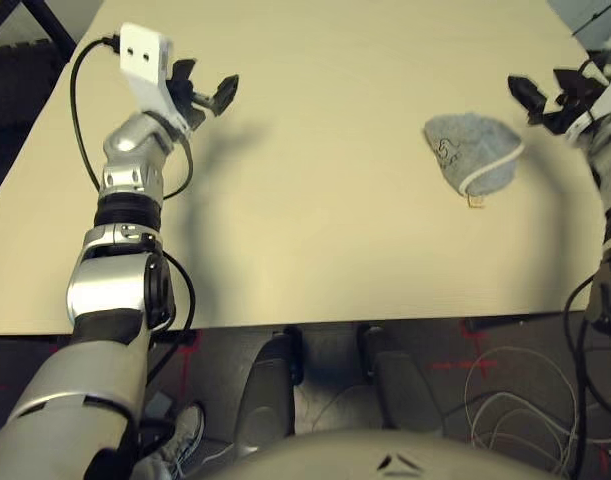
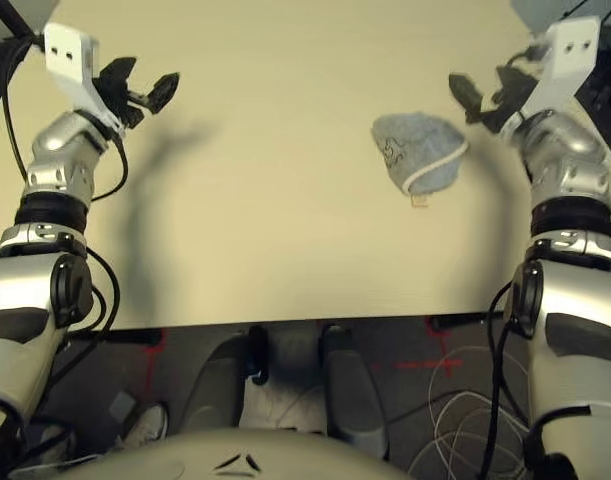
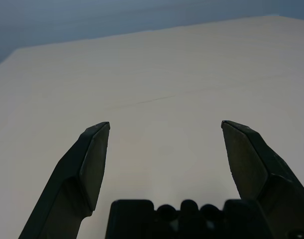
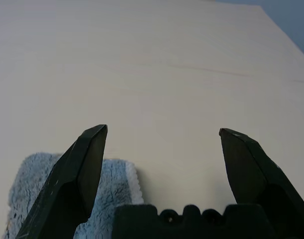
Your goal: Wipe the water off the table with a rag.
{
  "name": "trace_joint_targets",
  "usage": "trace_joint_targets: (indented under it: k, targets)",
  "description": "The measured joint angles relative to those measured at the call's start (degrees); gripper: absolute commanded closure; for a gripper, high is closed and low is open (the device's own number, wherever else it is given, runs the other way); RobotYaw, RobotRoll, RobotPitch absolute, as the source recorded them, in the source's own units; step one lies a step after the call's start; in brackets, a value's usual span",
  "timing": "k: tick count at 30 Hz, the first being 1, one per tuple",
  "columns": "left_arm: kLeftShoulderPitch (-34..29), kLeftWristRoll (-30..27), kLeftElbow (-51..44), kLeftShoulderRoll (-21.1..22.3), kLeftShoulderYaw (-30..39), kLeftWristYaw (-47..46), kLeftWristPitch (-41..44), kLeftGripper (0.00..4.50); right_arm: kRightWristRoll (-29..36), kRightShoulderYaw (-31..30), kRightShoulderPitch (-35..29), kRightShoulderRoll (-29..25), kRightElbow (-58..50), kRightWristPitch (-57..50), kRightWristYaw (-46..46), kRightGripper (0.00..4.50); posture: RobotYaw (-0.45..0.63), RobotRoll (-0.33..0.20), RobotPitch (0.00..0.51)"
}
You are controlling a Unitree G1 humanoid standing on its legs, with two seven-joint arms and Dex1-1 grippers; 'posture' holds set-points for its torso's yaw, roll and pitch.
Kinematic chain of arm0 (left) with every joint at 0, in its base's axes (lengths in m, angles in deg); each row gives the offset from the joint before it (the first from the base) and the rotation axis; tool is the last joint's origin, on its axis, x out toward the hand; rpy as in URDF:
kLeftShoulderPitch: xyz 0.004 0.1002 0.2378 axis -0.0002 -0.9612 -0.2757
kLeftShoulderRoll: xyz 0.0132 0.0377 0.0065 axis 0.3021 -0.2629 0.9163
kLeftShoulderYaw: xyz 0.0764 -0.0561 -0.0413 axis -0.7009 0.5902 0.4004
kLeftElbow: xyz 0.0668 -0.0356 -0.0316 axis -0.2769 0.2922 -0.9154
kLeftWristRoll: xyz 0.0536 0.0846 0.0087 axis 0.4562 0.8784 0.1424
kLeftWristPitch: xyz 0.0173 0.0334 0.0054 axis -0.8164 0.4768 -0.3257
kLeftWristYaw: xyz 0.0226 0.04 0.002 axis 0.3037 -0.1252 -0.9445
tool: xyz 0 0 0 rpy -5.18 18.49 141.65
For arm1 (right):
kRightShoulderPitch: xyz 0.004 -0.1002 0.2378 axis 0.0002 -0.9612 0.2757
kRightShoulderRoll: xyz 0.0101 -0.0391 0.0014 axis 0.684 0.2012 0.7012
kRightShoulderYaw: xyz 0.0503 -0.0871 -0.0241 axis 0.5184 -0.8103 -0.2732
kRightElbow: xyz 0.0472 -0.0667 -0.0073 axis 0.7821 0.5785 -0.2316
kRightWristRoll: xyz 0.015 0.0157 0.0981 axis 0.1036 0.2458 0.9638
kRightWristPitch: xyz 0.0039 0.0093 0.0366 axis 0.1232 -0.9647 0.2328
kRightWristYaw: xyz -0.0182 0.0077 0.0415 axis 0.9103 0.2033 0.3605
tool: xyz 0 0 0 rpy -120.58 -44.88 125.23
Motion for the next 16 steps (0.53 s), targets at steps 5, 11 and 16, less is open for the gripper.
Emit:
trace_joint_targets:
  k: [5,11,16]
  targets:
    - [0.1,1.3,3.6,-0.6,0.4,-6.8,-3.0,0.0,-1.6,0.3,1.4,-0.3,4.3,2.3,1.9,0.01,-0.18,0.0,0.243]
    - [0.3,3.0,5.7,-1.6,0.5,-14.7,-4.7,0.0,-2.2,1.7,1.4,-1.9,5.6,2.9,3.3,0.01,-0.19,0.0,0.236]
    - [1.1,3.3,5.8,-2.4,0.5,-16.0,-4.9,0.0,-2.2,2.7,1.4,-2.1,5.8,2.9,3.8,0.01,-0.2,0.0,0.225]
